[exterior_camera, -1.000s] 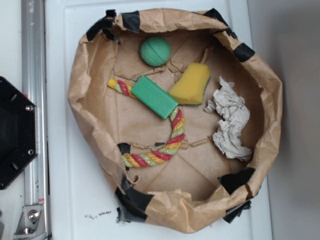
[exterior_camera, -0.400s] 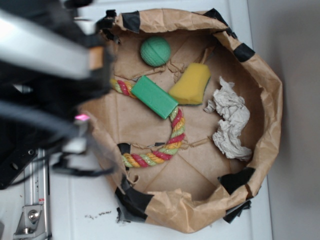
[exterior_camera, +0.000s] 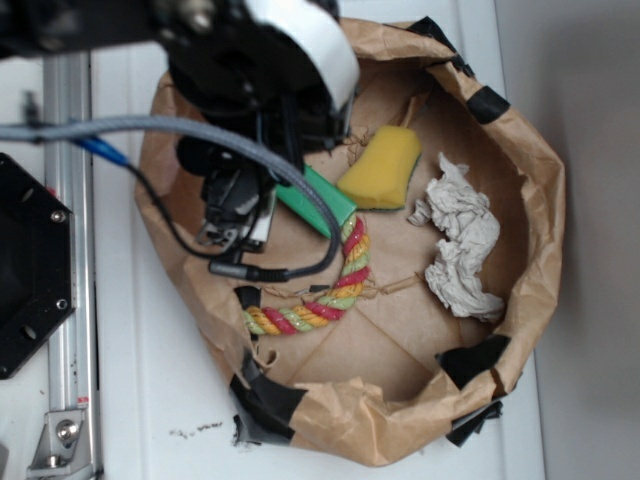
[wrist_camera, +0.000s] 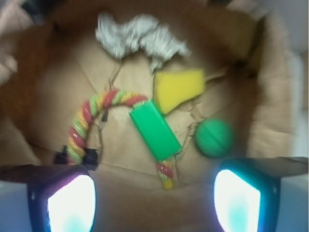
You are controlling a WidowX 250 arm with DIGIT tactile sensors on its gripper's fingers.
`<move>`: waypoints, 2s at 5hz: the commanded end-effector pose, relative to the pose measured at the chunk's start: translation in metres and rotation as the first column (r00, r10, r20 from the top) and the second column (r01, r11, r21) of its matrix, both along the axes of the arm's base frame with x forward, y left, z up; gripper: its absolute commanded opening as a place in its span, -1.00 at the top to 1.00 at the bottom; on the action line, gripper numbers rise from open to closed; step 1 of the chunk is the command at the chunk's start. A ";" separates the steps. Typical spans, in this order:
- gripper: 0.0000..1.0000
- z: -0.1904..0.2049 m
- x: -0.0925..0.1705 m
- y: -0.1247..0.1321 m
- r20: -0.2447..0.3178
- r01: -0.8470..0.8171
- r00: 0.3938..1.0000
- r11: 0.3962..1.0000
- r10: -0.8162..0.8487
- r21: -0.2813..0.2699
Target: Grab the green block.
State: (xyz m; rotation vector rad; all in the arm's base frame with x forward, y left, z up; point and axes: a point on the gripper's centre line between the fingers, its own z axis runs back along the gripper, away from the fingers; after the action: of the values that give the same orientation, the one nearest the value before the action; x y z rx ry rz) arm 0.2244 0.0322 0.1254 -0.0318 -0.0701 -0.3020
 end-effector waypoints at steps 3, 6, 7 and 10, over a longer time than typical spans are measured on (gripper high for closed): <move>-1.00 -0.086 0.062 -0.016 0.060 0.148 0.987 0.989 -0.148 0.009; -1.00 -0.067 0.030 -0.050 0.093 0.231 0.968 0.972 -0.235 0.046; -1.00 -0.065 0.025 -0.041 0.087 0.204 0.975 0.978 -0.207 0.034; -0.95 -0.100 0.022 -0.023 -0.007 0.131 0.991 0.991 -0.131 -0.002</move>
State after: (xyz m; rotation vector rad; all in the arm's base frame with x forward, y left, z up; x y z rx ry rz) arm 0.2392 0.0134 0.0239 -0.0480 -0.0312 -0.4245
